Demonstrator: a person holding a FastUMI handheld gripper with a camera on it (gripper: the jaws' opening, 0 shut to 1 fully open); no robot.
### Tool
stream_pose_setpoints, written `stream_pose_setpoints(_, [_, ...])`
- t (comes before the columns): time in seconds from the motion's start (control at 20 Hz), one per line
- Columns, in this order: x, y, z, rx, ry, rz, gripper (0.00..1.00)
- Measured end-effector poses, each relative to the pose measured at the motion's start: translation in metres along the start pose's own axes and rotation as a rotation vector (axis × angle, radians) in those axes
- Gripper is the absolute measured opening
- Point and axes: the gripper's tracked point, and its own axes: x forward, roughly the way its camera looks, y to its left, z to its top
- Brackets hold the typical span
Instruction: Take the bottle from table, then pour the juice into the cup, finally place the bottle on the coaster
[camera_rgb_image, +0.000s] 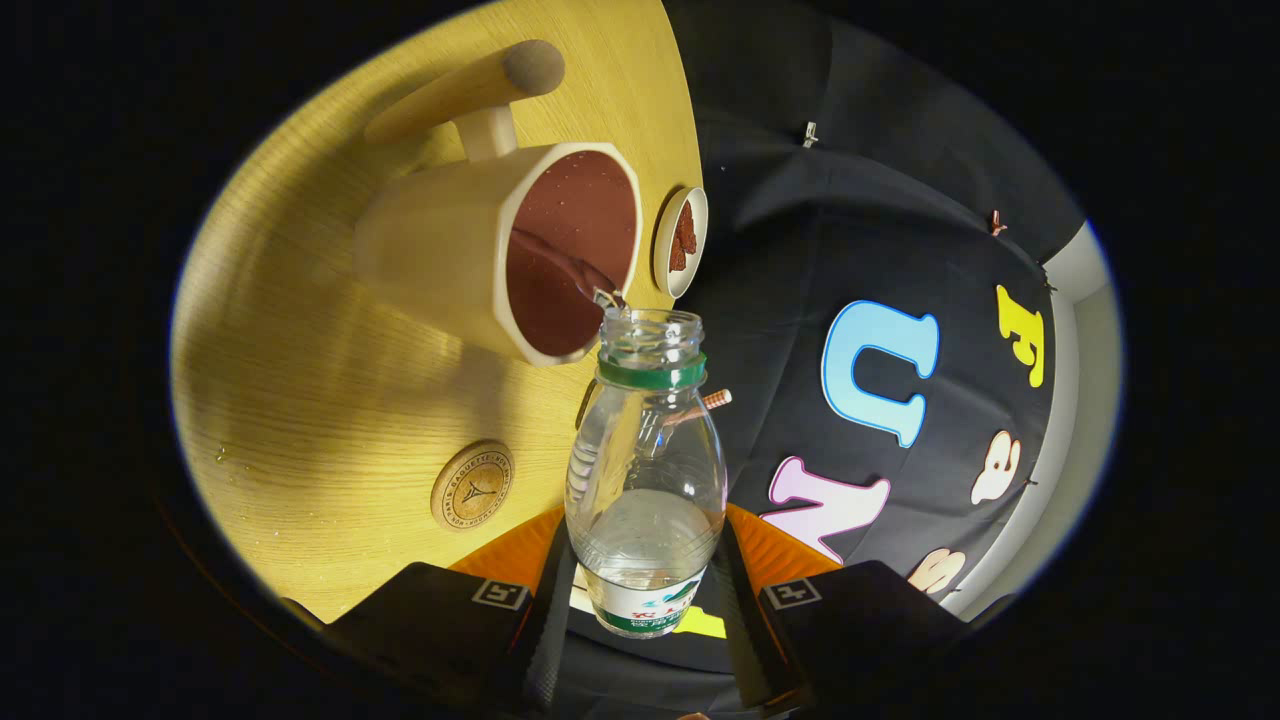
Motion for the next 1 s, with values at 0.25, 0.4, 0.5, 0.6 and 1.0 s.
stream_pose_setpoints(0.25, [-0.001, -0.005, -0.001, -0.011, -0.007, -0.004, 0.70])
stream_pose_setpoints(0.4, [0.000, -0.005, 0.000, -0.015, -0.013, -0.007, 0.70])
stream_pose_setpoints(0.5, [-0.001, -0.008, 0.001, -0.028, -0.020, -0.012, 0.70])
stream_pose_setpoints(0.6, [0.001, -0.011, 0.004, -0.044, -0.032, -0.020, 0.70])
stream_pose_setpoints(1.0, [0.003, -0.014, 0.004, -0.094, -0.040, -0.021, 0.70])
